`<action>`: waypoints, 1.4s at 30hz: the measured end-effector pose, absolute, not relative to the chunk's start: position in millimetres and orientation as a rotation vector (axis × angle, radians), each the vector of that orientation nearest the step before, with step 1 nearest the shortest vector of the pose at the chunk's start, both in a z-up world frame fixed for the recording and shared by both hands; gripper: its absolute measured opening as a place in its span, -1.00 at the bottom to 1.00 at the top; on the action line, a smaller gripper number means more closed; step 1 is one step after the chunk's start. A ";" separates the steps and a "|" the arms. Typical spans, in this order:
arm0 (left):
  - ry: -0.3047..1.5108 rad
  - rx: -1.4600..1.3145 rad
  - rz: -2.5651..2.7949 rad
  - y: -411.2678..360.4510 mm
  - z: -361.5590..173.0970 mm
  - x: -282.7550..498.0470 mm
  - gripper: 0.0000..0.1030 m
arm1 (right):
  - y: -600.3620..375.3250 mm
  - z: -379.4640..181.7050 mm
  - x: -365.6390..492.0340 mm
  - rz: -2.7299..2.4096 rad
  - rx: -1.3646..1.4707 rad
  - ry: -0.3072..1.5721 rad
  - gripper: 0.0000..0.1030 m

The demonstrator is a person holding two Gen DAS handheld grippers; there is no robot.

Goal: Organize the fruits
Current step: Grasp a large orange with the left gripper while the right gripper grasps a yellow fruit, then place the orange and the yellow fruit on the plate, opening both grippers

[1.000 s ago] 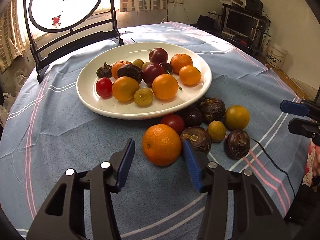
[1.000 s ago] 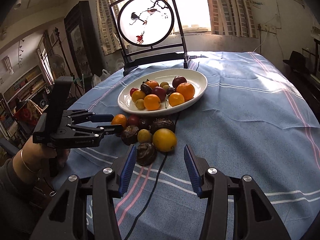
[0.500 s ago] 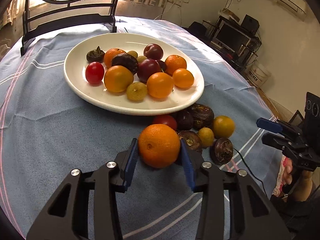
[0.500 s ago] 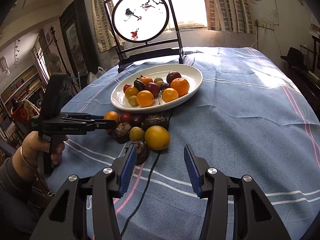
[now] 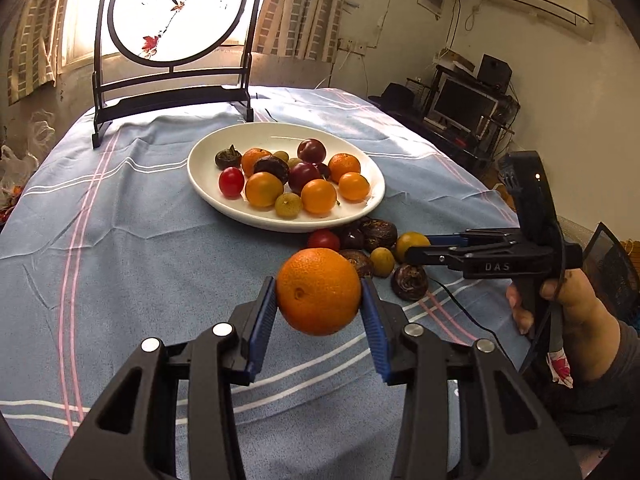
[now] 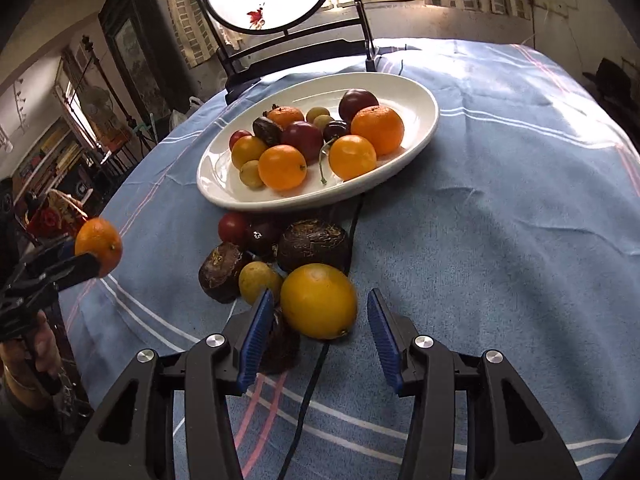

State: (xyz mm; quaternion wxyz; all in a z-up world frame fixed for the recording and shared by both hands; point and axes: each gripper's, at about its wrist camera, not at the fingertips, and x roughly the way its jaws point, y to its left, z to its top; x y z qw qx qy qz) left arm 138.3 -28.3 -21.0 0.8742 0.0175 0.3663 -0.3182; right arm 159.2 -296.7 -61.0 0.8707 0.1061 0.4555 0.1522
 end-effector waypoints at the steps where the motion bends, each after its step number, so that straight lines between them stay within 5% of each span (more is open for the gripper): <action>1: 0.769 0.036 -0.662 -27.3 -23.6 137.7 -0.21 | -298.5 -61.2 158.3 0.325 0.240 0.945 -0.26; 15: 0.744 -0.001 -0.670 -36.5 -16.0 154.6 -0.21 | -310.5 2.8 138.1 0.301 0.168 0.749 -0.25; 31: 0.769 0.056 -0.578 -93.6 -8.3 318.7 -0.20 | -263.1 15.7 303.7 0.281 0.127 0.743 -0.21; 35: 0.788 0.056 -0.532 -94.5 -11.9 330.4 0.17 | -256.1 15.2 308.2 0.251 0.103 0.721 0.02; 42: 0.767 0.092 -0.554 -82.1 -5.8 272.3 0.33 | -270.9 15.7 237.4 0.290 0.116 0.702 0.04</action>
